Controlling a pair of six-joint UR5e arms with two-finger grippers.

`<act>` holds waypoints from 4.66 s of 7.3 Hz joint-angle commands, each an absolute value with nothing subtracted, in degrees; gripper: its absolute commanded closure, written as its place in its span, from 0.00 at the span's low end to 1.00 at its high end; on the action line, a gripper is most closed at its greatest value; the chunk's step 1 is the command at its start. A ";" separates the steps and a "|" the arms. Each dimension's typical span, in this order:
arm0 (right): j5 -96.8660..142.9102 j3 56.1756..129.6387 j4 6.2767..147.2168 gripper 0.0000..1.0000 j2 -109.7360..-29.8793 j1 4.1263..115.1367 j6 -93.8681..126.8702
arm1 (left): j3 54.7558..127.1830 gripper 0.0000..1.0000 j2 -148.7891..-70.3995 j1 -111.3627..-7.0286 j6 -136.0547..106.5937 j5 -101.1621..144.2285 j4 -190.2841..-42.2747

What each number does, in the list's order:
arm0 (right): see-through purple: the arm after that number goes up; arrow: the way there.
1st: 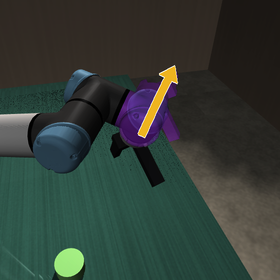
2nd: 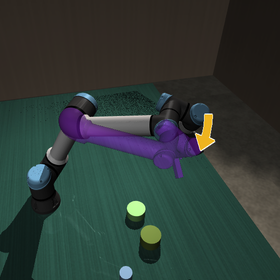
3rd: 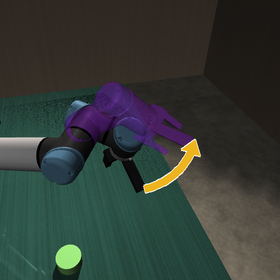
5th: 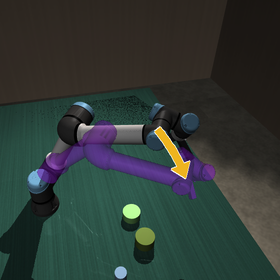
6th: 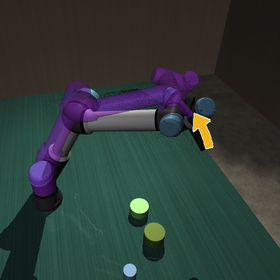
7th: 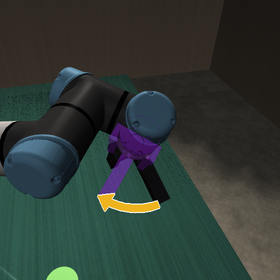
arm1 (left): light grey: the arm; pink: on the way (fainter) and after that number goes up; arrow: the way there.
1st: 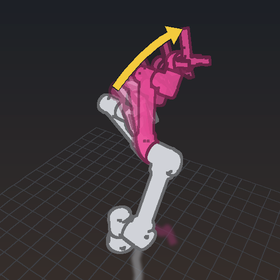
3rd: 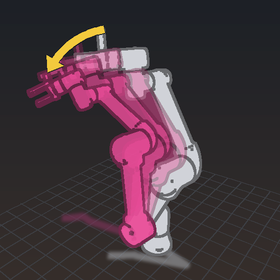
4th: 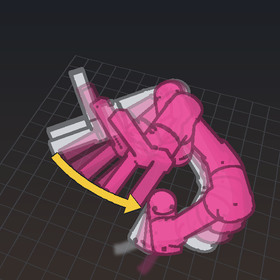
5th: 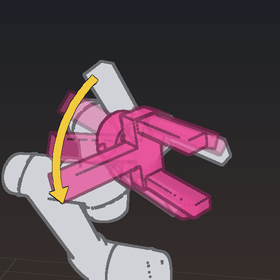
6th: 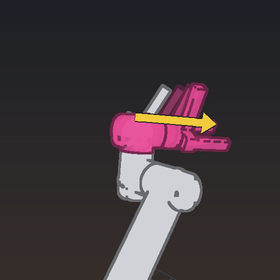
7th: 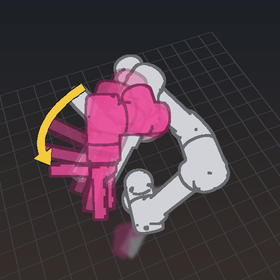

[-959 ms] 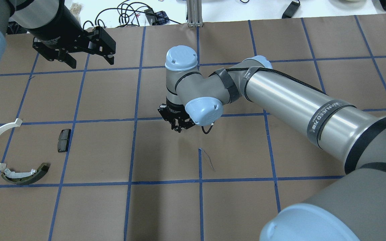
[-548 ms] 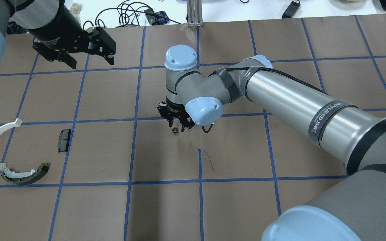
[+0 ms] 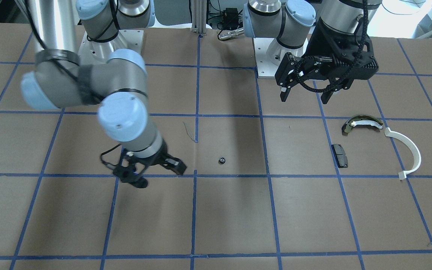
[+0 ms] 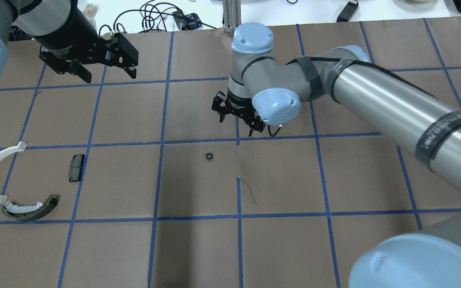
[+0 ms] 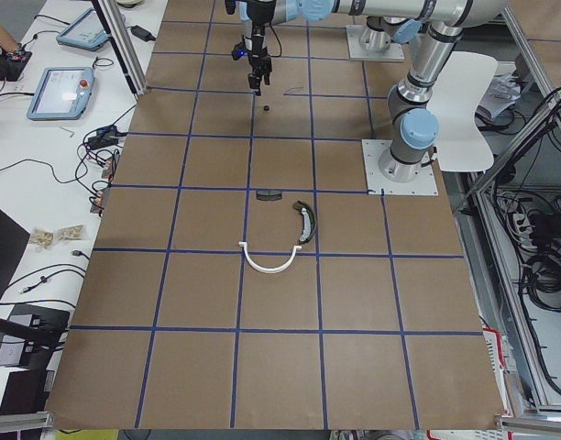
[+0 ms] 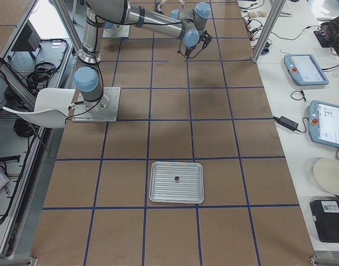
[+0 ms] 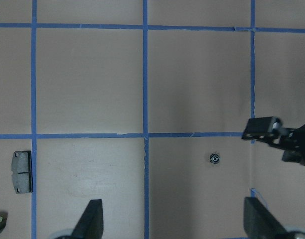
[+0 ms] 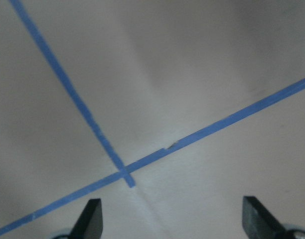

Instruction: Place bearing gear from tray to pile

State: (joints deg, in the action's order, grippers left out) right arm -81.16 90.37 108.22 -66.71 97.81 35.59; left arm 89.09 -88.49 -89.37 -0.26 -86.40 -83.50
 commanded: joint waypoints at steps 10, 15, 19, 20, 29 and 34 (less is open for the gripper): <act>-93.69 90.44 97.82 0.00 -71.02 46.78 -13.92 | 90.52 0.00 -103.41 -103.08 -16.57 -85.69 -84.59; -98.00 90.09 114.74 0.00 -63.84 37.79 -32.06 | 107.72 0.02 -112.49 -104.32 -16.61 -89.56 -51.74; -97.47 89.65 120.67 0.21 -57.06 37.53 -31.91 | 109.42 0.05 -115.21 -106.17 -18.44 -90.09 -46.69; -97.56 90.00 120.67 0.22 -56.69 37.53 -31.64 | 109.34 0.08 -116.09 -106.43 -19.41 -90.09 -45.10; -97.47 89.91 122.08 0.47 -55.11 37.53 -31.46 | 104.70 1.00 -110.93 -100.67 -16.10 -92.79 -57.42; -97.73 89.48 121.64 1.00 -55.80 37.53 -32.34 | 103.62 1.00 -109.33 -71.16 18.02 -98.17 -64.16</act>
State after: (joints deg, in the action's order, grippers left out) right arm -97.60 90.00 121.89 -55.21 37.53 -32.18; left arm 103.24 -109.30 -79.19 7.55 -97.22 -63.93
